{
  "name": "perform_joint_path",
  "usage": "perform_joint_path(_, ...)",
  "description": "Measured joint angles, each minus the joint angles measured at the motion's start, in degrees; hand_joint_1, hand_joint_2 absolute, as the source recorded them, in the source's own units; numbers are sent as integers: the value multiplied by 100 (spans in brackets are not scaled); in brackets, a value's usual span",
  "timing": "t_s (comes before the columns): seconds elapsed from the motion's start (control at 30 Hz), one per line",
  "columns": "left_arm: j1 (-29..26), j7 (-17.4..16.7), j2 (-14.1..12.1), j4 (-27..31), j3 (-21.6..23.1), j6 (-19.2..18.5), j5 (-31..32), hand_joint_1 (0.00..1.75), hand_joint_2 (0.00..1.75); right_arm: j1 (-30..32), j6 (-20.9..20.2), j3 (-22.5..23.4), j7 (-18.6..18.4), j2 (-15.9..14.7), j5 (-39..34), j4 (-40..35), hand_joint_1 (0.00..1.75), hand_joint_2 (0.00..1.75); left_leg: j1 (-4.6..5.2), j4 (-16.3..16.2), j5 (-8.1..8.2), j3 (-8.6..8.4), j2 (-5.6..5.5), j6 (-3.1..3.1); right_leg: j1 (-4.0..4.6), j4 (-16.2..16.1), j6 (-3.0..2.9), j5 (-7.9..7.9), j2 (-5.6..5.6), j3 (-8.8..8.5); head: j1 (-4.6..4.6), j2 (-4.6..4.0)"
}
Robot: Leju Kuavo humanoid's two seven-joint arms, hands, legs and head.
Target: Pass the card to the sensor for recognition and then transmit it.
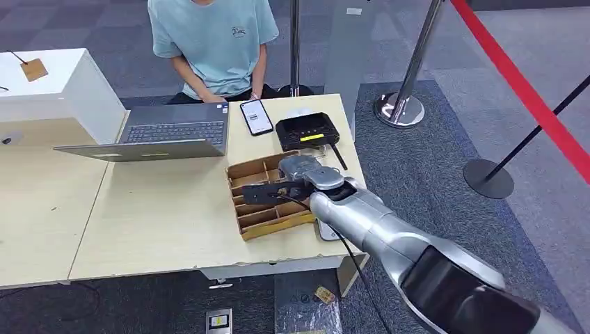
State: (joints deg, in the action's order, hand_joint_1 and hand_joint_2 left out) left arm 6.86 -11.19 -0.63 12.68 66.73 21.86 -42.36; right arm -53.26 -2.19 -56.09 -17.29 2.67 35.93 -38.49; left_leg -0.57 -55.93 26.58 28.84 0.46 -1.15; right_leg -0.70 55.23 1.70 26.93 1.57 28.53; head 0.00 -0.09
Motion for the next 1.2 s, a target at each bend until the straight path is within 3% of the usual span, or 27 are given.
perform_joint_path(0.33,-1,0,0,0,0,2,20,0,175,-214,175,7,61,24,-46,-80,175,175,0,0,0,1,0,0,0,2,0,0,0,1,0,0)
perform_joint_path(1.03,-3,90,0,0,0,44,72,0,175,-1194,116,17,-118,20,284,-478,175,175,0,-1,-1,1,1,-1,0,3,-1,-1,0,3,-2,0)
perform_joint_path(1.13,-3,81,0,0,4,44,90,0,175,-1386,357,13,-118,20,545,-356,175,175,0,-2,-1,1,0,-1,0,2,-1,-1,0,3,-2,0)
perform_joint_path(1.2,-3,72,0,0,7,44,125,0,175,-1460,1052,9,-153,2,1044,-302,175,175,0,-3,-1,1,1,-1,0,2,-1,-1,-1,4,-2,0)
